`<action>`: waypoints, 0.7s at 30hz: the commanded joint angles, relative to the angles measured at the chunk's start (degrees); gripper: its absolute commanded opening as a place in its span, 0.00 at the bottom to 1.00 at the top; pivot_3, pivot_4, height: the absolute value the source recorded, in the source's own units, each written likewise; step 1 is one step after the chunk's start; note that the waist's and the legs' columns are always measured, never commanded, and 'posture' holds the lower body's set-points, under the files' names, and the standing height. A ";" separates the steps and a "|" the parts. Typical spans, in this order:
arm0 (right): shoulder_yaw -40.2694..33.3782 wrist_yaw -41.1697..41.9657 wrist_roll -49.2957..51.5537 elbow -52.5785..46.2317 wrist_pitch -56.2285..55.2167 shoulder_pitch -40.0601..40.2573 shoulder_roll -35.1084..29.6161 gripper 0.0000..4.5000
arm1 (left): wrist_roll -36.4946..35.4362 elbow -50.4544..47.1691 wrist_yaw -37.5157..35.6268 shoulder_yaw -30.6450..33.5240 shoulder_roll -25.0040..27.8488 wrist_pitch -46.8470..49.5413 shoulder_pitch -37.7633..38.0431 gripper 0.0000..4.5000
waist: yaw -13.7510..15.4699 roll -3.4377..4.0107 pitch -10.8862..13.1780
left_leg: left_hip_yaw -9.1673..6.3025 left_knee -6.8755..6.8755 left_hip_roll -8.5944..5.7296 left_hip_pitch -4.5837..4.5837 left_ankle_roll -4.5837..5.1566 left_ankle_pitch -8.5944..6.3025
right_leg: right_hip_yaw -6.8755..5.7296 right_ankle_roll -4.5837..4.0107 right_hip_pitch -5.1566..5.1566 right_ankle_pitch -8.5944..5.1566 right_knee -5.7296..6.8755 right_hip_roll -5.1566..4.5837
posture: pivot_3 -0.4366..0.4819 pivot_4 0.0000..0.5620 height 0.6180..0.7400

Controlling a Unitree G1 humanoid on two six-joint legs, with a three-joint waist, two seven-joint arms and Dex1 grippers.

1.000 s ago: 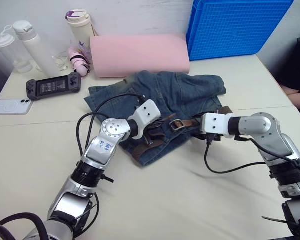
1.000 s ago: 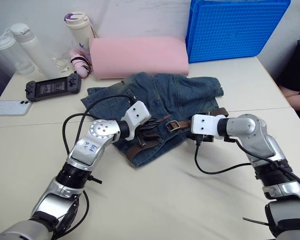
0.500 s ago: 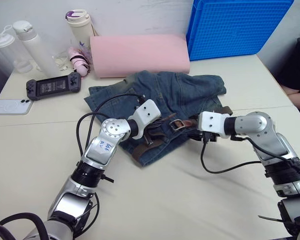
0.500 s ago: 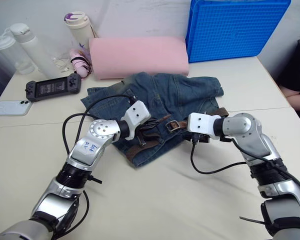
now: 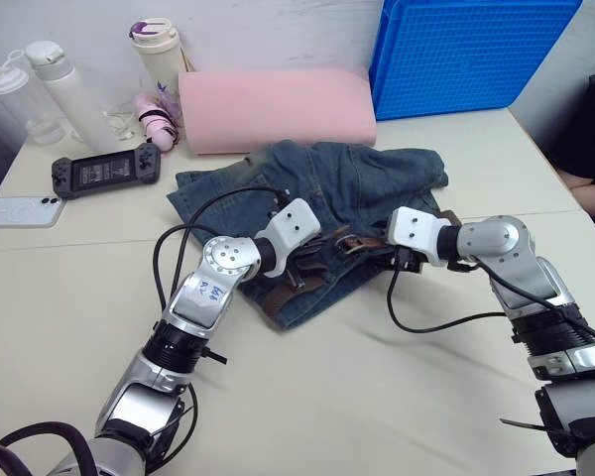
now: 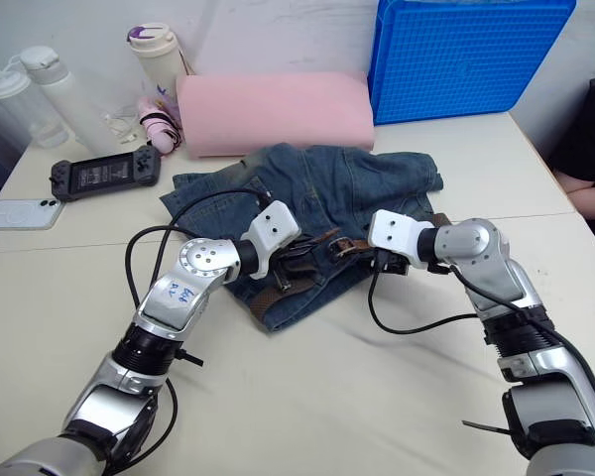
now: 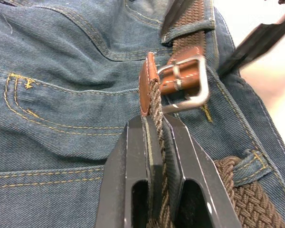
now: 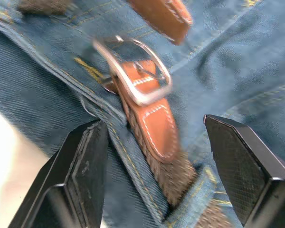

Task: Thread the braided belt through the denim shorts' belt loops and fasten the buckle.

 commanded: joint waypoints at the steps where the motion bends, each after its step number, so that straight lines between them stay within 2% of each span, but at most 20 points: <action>1: -2.29 -3.80 -1.18 0.17 -4.59 -0.86 -0.11 0.76 | 0.37 -2.27 0.00 0.65 0.34 -1.04 -0.01 0.00 | -0.04 0.00 0.00 | 0.00 0.00 0.00 0.00 0.00 0.00 | 0.00 0.00 0.00 0.00 0.00 0.01 | 0.48 0.27 1.00; 8: -1.69 -2.94 0.98 -3.94 -2.55 1.79 1.52 0.76 | -2.18 -4.90 -0.71 4.00 1.99 1.71 2.23 0.00 | -0.14 0.00 0.00 | 0.01 -0.01 0.02 0.00 0.00 0.00 | 0.00 0.00 -0.02 0.00 0.02 0.02 | 0.48 0.27 1.00; 10: -1.53 -3.14 1.12 -4.49 -1.74 2.46 2.24 0.76 | -6.85 -6.24 0.31 8.84 -0.22 5.83 2.99 0.00 | -0.16 0.01 0.00 | 0.01 -0.01 0.03 0.00 0.00 0.00 | 0.00 0.00 -0.02 0.00 0.02 0.02 | 0.48 0.27 1.00; 13: -1.39 -3.09 1.03 -4.77 -0.84 3.03 3.00 0.59 | -12.10 -9.08 1.02 14.12 -1.85 11.57 4.23 0.00 | -0.16 0.01 0.00 | 0.00 -0.01 0.02 0.00 0.00 0.00 | 0.01 0.00 -0.04 0.00 0.03 0.02 | 0.48 0.27 1.00; 18: -2.94 -2.50 4.26 -5.50 3.49 3.01 4.83 0.05 | -14.05 -11.81 -0.50 14.29 1.15 14.26 6.34 0.00 | -0.24 0.01 -0.01 | -0.02 0.00 0.02 0.00 0.00 0.00 | 0.01 0.00 -0.04 0.00 0.05 0.02 | 0.48 0.27 1.00; 19: -2.57 -2.59 3.42 -4.95 3.31 2.70 4.40 0.01 | -13.82 -12.30 -1.42 13.19 2.42 14.09 6.91 0.00 | -0.28 0.02 -0.01 | -0.02 -0.01 0.03 0.00 0.00 0.00 | 0.01 0.00 -0.04 0.00 0.05 0.02 | 0.48 0.27 1.00; 21: -2.26 -2.74 2.64 -4.31 3.57 2.43 3.94 0.01 | -13.06 -13.14 -2.94 11.02 4.70 13.25 7.85 0.00 | -0.34 0.02 -0.01 | -0.02 -0.01 0.03 0.01 -0.01 0.00 | 0.01 0.00 -0.04 0.00 0.06 0.02 | 0.48 0.27 1.00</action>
